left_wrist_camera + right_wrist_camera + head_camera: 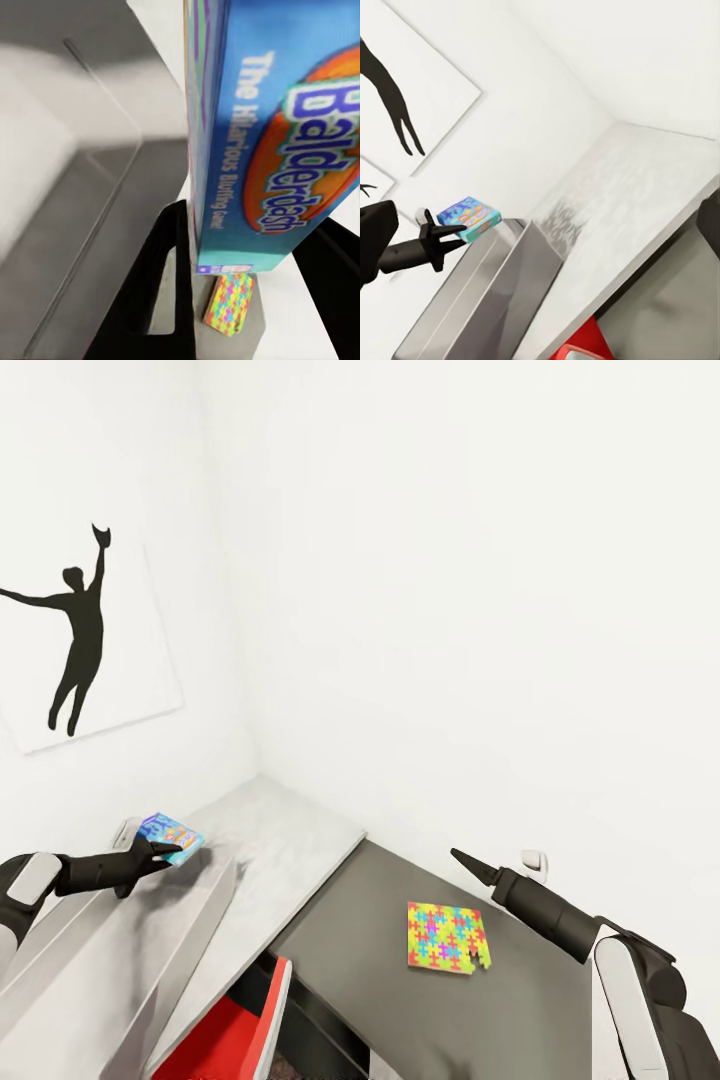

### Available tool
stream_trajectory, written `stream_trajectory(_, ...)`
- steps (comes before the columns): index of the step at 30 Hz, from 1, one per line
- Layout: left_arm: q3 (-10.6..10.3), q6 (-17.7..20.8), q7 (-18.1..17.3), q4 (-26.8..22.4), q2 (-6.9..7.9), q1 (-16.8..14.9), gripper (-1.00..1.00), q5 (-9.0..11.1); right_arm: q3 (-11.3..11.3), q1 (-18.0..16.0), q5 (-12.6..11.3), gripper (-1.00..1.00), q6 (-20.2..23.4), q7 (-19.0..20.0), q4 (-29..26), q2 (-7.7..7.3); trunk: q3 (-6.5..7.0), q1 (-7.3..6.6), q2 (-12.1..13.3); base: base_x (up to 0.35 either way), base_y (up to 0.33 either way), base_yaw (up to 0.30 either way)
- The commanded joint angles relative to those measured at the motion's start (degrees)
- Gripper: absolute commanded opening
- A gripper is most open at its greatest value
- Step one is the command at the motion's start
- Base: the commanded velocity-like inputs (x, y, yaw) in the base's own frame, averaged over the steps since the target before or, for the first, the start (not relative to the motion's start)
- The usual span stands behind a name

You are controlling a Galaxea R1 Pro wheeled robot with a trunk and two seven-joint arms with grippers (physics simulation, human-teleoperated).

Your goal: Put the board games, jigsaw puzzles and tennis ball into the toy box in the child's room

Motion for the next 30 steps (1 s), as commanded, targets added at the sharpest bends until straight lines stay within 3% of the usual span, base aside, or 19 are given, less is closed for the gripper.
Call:
stream_trajectory(1,0.4,0.3,0.9,0.0,-0.04,-0.2,-1.00,-0.3,-0.1,-0.1,-0.1,1.00,0.3,0.1,0.0,0.00,-0.21,0.02,-0.1,0.000,0.000,0.000)
stream_trajectory(12,1.0,0.0,9.2,2.6,-0.19,-3.3,-1.00,-0.3,-0.1,-0.1,0.0,1.00,0.2,0.2,0.0,0.00,-1.24,0.02,-0.1,0.000,0.000,0.000)
stream_trajectory(16,2.8,-0.2,15.0,4.1,-0.42,-4.6,-1.00,0.3,-0.1,-0.1,0.0,1.00,0.2,0.2,0.0,0.00,-1.62,0.02,-0.1,0.000,0.000,0.000)
stream_trajectory(21,4.7,-0.2,18.4,4.4,-0.55,-4.9,-1.00,0.6,-0.1,-0.1,0.0,1.00,0.2,0.2,0.0,0.00,-2.09,0.02,-0.1,0.000,0.000,0.000)
stream_trajectory(30,5.3,-0.3,24.4,4.4,-1.00,-5.4,-1.00,1.8,-0.1,-0.1,0.0,1.00,0.2,0.2,0.0,0.00,-2.94,0.02,-0.1,0.000,0.000,0.000)
